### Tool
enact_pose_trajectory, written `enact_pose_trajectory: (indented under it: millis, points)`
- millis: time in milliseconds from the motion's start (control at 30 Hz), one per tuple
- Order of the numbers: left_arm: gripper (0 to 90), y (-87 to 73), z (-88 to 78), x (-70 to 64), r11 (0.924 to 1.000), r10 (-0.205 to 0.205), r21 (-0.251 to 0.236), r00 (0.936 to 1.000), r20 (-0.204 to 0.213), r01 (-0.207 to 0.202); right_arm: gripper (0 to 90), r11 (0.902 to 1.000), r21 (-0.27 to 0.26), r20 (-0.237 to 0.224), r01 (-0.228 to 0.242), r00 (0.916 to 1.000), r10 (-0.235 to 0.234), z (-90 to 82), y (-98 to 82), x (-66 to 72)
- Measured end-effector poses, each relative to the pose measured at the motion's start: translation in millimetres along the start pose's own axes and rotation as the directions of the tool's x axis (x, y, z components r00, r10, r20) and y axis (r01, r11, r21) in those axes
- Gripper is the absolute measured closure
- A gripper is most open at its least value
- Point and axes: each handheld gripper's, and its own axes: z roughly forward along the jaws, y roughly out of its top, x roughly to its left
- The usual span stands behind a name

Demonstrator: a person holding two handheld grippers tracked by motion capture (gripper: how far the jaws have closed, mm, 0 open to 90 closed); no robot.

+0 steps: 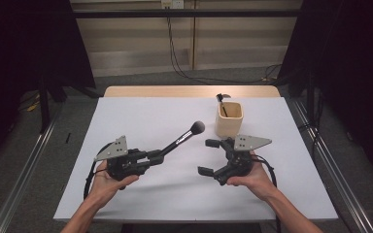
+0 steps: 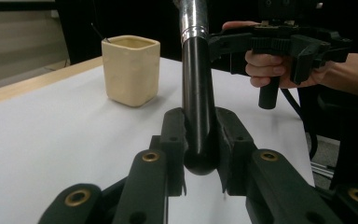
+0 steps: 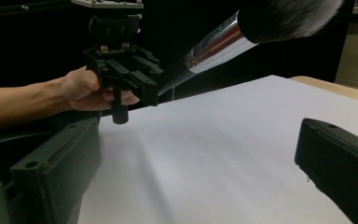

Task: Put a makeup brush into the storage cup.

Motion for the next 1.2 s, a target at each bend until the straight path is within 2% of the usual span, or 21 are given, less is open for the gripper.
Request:
enact_pose_trajectory:
  millis: [167,400,533,867,933,1200]
  points:
    - [74.8,0.3,4.6,-2.6,1.0000,-0.001,-0.005,0.9999,0.014,0.001,3.6,0.9998,-0.019,0.007,0.001,1.0000,-0.001,2.5,1.1,-1.3]
    - [74.8,1.9,12.6,-6.9,1.0000,0.010,-0.002,0.9995,0.029,-0.010,18.9,0.9998,-0.021,-0.003,0.007,1.0000,-0.007,8.6,2.4,-2.5]
    - [74.8,1.2,17.3,-8.1,0.9999,0.008,0.007,0.9987,0.050,-0.008,23.9,0.9998,-0.018,-0.009,0.006,0.9999,-0.006,11.0,2.7,-2.9]
    - [74.8,-3.1,23.9,-8.7,0.9997,0.008,0.023,0.9981,0.062,-0.009,37.6,0.9989,-0.039,-0.015,-0.027,0.9995,0.026,12.8,2.1,-6.3]
    - [74.8,-4.6,25.9,-9.4,0.9994,0.007,0.034,0.9976,0.069,-0.010,45.7,0.9982,-0.047,-0.026,-0.037,0.9990,0.035,12.8,2.0,-7.0]
    - [74.7,-8.7,31.3,-10.5,0.9988,0.010,0.047,0.9971,0.075,-0.014,52.7,0.9952,-0.064,-0.037,-0.074,0.9968,0.072,12.5,1.2,-8.7]
